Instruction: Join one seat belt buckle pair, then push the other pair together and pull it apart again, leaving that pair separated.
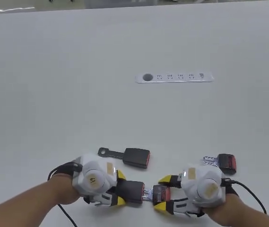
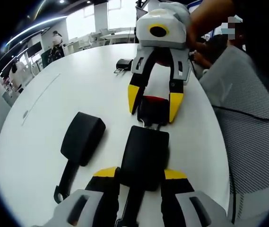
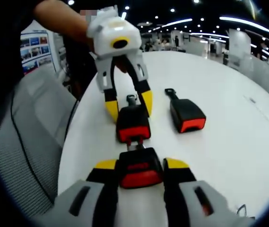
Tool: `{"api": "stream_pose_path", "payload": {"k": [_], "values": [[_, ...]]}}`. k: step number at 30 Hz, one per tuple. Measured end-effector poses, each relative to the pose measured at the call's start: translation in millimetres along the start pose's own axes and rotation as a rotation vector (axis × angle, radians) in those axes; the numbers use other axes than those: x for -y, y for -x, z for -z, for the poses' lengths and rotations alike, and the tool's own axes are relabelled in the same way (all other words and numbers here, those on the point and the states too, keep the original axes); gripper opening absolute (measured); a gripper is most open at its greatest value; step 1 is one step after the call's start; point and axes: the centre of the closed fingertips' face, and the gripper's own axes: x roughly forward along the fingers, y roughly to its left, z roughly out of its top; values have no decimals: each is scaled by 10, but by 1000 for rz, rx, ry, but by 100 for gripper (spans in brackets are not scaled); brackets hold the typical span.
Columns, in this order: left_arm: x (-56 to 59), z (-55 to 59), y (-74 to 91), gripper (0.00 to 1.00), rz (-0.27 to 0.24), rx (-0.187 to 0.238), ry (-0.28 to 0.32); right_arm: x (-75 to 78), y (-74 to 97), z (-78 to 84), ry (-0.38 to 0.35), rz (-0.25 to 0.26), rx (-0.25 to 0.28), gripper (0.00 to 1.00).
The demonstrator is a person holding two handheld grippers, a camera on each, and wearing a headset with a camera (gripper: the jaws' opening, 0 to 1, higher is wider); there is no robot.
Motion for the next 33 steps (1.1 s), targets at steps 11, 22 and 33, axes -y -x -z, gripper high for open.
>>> {"api": "stream_pose_path", "payload": {"k": [11, 22, 33], "values": [[-2, 1, -1, 34, -6, 2, -4, -29, -33, -35, -21, 14, -5, 36], [-4, 1, -5, 34, -2, -7, -7, -50, -115, -89, -21, 12, -16, 36], [7, -10, -15, 33, -4, -4, -3, -51, -177, -107, -20, 18, -35, 36]]}}
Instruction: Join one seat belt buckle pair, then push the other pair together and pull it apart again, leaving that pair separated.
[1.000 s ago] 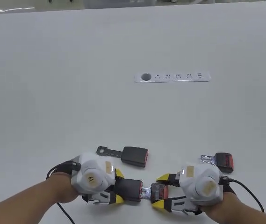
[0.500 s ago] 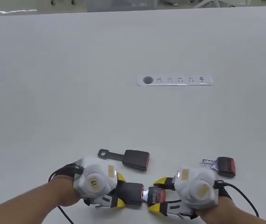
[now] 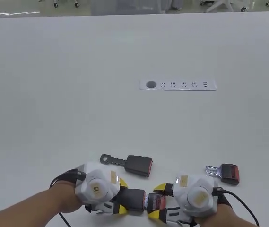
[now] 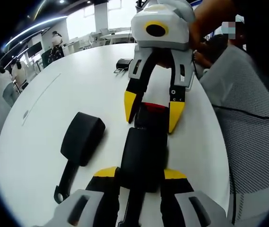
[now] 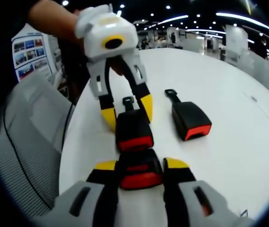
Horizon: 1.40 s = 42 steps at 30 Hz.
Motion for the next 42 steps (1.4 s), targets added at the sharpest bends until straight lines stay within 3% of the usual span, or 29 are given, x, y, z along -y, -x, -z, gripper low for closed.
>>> {"api": "stream_pose_path", "payload": {"k": [18, 29, 42], "values": [[8, 19, 14, 34, 3, 23, 2, 4, 14, 16, 48, -15, -3, 36], [11, 28, 34, 34, -1, 81, 15, -10, 35, 31, 90, -11, 12, 36], [4, 32, 48, 33, 2, 136, 31, -5, 51, 10, 83, -5, 54, 35]]}}
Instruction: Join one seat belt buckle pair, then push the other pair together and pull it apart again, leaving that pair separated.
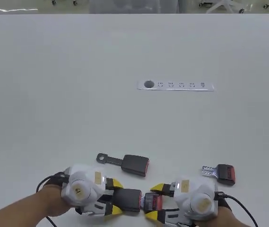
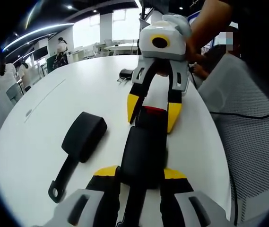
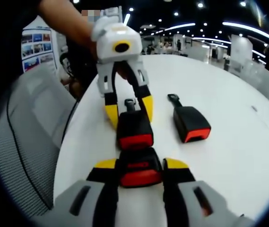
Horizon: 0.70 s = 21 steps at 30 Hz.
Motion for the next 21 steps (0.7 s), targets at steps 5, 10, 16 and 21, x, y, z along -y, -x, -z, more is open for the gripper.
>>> {"api": "stream_pose_path", "payload": {"k": [5, 10, 16, 21], "values": [[4, 1, 3, 33, -1, 13, 5, 1, 3, 2, -7, 9, 16, 35], [3, 3, -1, 33, 0, 20, 8, 2, 7, -1, -12, 9, 28, 35], [2, 6, 0, 33, 1, 27, 13, 8, 10, -4, -35, 4, 44, 35], [4, 10, -1, 32, 4, 30, 16, 8, 7, 1, -35, 5, 51, 35]]}}
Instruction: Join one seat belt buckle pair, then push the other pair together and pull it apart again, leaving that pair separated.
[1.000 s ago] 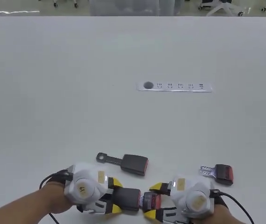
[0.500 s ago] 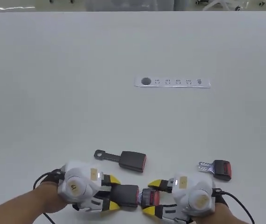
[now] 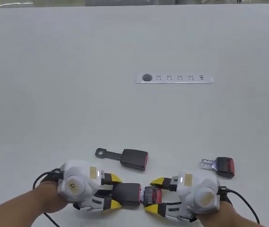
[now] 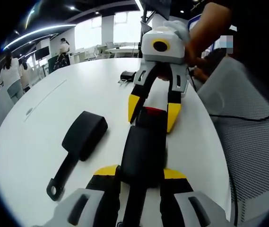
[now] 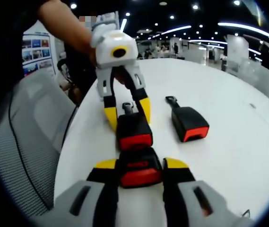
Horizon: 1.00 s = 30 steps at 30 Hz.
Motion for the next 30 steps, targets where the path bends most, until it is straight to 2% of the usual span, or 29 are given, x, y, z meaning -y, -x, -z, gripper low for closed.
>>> {"api": "stream_pose_path", "payload": {"k": [4, 6, 30], "values": [[-4, 4, 1, 32, 3, 4, 4, 3, 0, 0, -10, -1, 5, 35], [-2, 1, 1, 32, 6, 10, 24, 7, 2, 0, -17, -4, 8, 35], [-3, 2, 5, 32, 1, 29, 44, 0, 11, -9, -52, 15, 33, 35]]}}
